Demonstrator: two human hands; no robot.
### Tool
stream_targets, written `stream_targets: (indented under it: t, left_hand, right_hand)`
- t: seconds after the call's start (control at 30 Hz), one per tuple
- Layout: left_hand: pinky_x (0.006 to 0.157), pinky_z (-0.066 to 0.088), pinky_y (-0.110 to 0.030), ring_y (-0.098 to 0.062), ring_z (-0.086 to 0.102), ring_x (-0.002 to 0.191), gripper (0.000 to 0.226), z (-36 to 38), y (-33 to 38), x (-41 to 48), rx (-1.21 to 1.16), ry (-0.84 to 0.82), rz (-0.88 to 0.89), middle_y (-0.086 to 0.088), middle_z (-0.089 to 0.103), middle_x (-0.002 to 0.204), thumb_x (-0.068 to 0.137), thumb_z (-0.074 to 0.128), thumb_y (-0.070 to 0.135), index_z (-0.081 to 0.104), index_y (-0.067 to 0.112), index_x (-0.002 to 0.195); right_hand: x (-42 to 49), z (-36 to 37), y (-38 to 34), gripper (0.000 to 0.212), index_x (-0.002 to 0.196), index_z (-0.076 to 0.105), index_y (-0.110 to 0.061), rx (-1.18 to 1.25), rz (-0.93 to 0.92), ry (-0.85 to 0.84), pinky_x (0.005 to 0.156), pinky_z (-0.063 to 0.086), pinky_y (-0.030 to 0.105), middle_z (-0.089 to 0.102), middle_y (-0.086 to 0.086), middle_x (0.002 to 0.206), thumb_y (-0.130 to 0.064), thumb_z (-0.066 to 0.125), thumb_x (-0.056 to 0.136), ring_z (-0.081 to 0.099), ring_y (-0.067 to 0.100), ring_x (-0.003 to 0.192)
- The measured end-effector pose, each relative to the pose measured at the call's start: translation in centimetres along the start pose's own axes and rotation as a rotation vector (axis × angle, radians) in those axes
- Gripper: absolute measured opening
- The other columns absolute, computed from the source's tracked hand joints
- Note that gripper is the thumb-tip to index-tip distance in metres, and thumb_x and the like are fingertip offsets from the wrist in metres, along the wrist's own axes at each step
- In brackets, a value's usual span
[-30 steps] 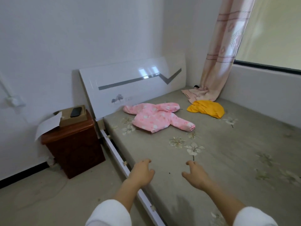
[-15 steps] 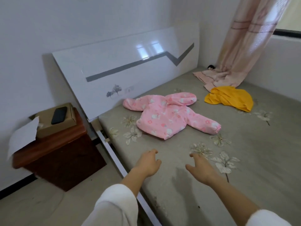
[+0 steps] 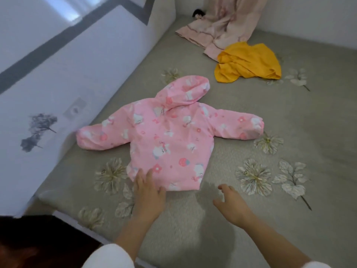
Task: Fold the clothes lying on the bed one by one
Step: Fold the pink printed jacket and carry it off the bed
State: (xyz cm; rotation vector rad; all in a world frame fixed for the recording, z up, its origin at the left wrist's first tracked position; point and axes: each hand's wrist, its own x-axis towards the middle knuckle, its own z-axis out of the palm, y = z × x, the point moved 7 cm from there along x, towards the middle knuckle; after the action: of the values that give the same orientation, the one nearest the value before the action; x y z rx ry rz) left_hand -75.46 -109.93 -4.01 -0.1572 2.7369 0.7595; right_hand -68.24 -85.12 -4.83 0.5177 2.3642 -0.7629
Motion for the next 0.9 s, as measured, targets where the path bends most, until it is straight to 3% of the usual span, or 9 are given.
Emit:
stream_targets:
  t: [0.13, 0.27, 0.37, 0.47, 0.53, 0.6, 0.67, 0.8, 0.9]
  left_hand:
    - [0.112, 0.021, -0.049, -0.037, 0.015, 0.142, 0.080, -0.5, -4.3, 7.2, -0.150, 0.108, -0.171, -0.022, 0.015, 0.155, 0.087, 0.063, 0.025, 0.016, 0.007, 0.150]
    - [0.104, 0.036, -0.048, -0.035, 0.033, 0.137, 0.095, 0.1, -6.9, 12.1, -0.268, -0.008, -0.228, -0.014, 0.019, 0.157, 0.087, 0.065, 0.034, -0.002, 0.020, 0.153]
    - [0.056, 0.041, -0.026, -0.021, 0.060, 0.073, 0.087, 1.1, -6.0, 13.5, -0.126, -0.145, -0.004, -0.012, 0.055, 0.131, 0.092, 0.060, 0.020, -0.001, 0.033, 0.152]
    - [0.059, 0.043, -0.028, -0.023, 0.060, 0.074, 0.067, 2.5, -5.6, 13.4, 0.036, -0.284, 0.042, -0.013, 0.065, 0.101, 0.089, 0.053, 0.022, 0.024, 0.035, 0.148]
    - [0.060, 0.042, -0.025, -0.021, 0.059, 0.075, 0.026, 3.0, -4.4, 12.2, 0.021, -0.386, 0.097, -0.002, 0.065, 0.083, 0.082, 0.050, 0.033, 0.064, 0.028, 0.104]
    - [0.047, 0.031, -0.017, -0.012, 0.046, 0.056, 0.029, 3.8, -2.8, 9.8, 0.036, -0.562, 0.163, 0.004, 0.047, 0.056, 0.084, 0.052, 0.029, 0.048, 0.019, 0.057]
    - [0.044, 0.027, -0.012, -0.009, 0.039, 0.053, 0.028, 5.3, -2.2, 6.3, 0.182, -0.833, 0.183, -0.001, 0.049, 0.057, 0.080, 0.054, 0.025, 0.049, 0.012, 0.055]
    - [0.054, 0.046, -0.015, -0.007, 0.051, 0.055, 0.035, 6.1, -4.5, 1.5, 0.546, -1.166, -0.005, 0.002, 0.061, 0.075, 0.076, 0.059, 0.035, 0.067, 0.007, 0.097]
    - [0.054, 0.045, -0.014, -0.011, 0.058, 0.062, 0.025, 5.9, -3.6, 1.7, 0.399, -1.218, 0.084, -0.007, 0.069, 0.083, 0.078, 0.054, 0.034, 0.064, 0.011, 0.077]
  right_hand:
    - [4.7, 1.9, -1.3, 0.061, 0.144, 0.034, -0.011, 0.174, 0.100, 0.026, 0.099, 0.041, 0.033, 0.042, 0.008, 0.143, -0.039, 0.055, 0.093, 0.046, 0.024, 0.127]
    - [9.5, 2.6, -3.2, 0.063, 0.141, 0.029, -0.007, 0.681, 0.216, 0.133, 0.069, 0.044, 0.026, 0.053, 0.003, 0.112, -0.030, 0.061, 0.092, 0.055, 0.019, 0.098]
    - [12.6, 1.8, -4.4, 0.091, 0.151, 0.005, -0.019, 0.915, 0.205, 0.296, 0.091, 0.047, 0.038, 0.052, 0.004, 0.123, -0.016, 0.068, 0.086, 0.055, 0.025, 0.115]
    - [14.0, 0.2, -5.2, 0.087, 0.151, 0.011, -0.034, 0.671, 0.144, 0.338, 0.093, 0.048, 0.039, 0.054, 0.004, 0.125, -0.008, 0.060, 0.084, 0.055, 0.030, 0.115]
    - [13.7, -0.5, -5.3, 0.047, 0.136, 0.043, -0.028, 0.235, 0.042, 0.252, 0.077, 0.050, 0.034, 0.063, 0.006, 0.104, -0.020, 0.051, 0.091, 0.064, 0.030, 0.094]
    - [12.5, -0.7, -4.1, 0.022, 0.101, 0.063, -0.017, -0.111, -0.007, 0.121, 0.068, 0.047, 0.029, 0.067, 0.010, 0.089, -0.028, 0.046, 0.091, 0.066, 0.029, 0.083]
    - [10.6, 0.3, -1.4, 0.024, 0.090, 0.071, -0.011, -0.205, 0.043, -0.140, 0.058, 0.049, 0.026, 0.068, 0.011, 0.079, -0.023, 0.052, 0.084, 0.066, 0.023, 0.065]
    - [4.1, 3.4, 3.3, 0.037, 0.111, 0.067, 0.001, -0.155, 0.294, -0.775, 0.041, 0.047, 0.018, 0.065, 0.012, 0.076, -0.015, 0.061, 0.079, 0.059, 0.008, 0.042]
    - [2.8, 3.1, 3.8, 0.037, 0.118, 0.064, -0.005, -0.183, 0.312, -0.900, 0.047, 0.050, 0.018, 0.070, 0.003, 0.068, -0.022, 0.058, 0.086, 0.062, 0.007, 0.048]
